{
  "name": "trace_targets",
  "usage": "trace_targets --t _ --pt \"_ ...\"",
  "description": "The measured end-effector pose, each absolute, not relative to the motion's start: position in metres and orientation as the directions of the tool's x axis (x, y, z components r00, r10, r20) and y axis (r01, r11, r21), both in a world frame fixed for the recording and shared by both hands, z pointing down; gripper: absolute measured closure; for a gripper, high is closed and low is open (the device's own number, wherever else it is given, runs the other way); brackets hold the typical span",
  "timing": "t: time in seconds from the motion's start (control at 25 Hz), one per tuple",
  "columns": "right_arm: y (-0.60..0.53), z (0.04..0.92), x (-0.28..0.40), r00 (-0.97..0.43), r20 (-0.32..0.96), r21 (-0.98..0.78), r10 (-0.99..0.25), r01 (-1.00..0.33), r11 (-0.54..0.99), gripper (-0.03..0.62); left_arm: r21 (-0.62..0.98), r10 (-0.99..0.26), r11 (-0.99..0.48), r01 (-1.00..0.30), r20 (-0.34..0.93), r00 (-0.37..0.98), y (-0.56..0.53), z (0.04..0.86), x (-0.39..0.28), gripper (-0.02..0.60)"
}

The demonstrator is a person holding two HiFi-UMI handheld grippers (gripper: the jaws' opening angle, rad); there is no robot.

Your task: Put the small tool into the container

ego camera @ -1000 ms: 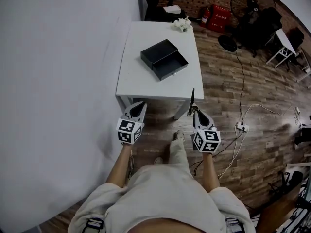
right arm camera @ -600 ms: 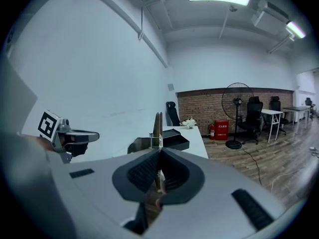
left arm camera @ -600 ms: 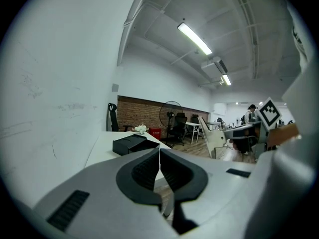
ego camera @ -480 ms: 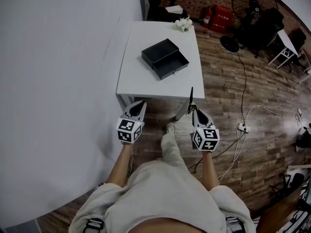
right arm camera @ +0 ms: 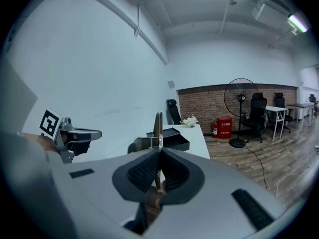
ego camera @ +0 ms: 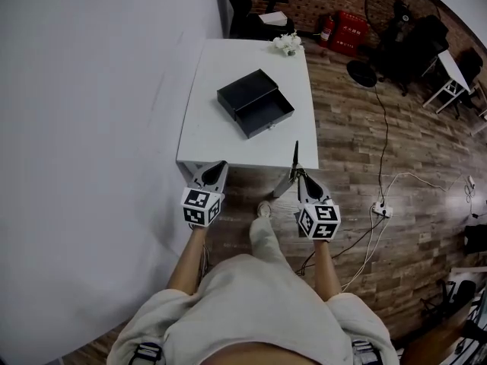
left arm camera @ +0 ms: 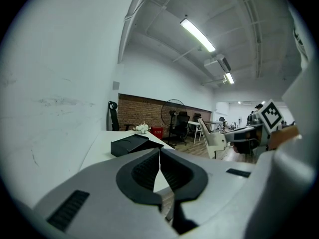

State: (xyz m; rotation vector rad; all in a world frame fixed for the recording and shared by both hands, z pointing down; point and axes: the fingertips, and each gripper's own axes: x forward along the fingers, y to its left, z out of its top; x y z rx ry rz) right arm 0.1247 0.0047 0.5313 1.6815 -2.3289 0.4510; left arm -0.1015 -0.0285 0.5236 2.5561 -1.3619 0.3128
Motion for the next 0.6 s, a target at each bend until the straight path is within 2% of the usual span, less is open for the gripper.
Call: trace_targets --t 0.6 --pt "-0.124 0.54 0.156 -0.354 0.387 -0.146 -0.852 -0.935 0.322 0.586 0.105 -0.788 -0.517 -0.85 0.328 0.52 -0.15 0.528 -0.066 0.571"
